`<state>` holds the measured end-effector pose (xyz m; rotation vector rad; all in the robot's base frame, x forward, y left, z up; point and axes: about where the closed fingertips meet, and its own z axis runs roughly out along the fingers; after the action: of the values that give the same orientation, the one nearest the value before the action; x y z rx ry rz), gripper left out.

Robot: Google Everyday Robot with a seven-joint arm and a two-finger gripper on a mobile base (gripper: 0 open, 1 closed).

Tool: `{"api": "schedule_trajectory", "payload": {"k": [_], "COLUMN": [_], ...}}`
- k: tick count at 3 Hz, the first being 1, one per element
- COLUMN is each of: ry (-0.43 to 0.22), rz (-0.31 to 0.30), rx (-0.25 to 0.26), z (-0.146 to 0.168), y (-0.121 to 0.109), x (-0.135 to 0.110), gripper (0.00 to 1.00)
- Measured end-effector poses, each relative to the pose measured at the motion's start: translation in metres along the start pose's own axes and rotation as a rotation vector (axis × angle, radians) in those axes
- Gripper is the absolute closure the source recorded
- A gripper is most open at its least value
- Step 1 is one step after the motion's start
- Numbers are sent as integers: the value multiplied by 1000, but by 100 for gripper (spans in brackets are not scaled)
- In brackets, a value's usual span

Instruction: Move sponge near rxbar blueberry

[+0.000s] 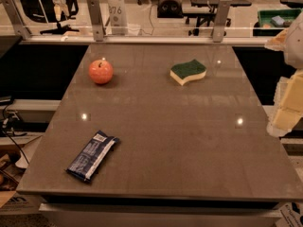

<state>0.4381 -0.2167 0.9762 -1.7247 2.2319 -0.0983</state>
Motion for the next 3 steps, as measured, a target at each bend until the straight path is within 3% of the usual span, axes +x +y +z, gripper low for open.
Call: {"api": "schedule_trajectory", "payload": {"k": [2, 3], "ry": [-28, -75], "rz": [1, 11], "rx": [14, 28], "z": [8, 25], "y": [-11, -33], "x": [-9, -23], "gripper": [0, 0]}}
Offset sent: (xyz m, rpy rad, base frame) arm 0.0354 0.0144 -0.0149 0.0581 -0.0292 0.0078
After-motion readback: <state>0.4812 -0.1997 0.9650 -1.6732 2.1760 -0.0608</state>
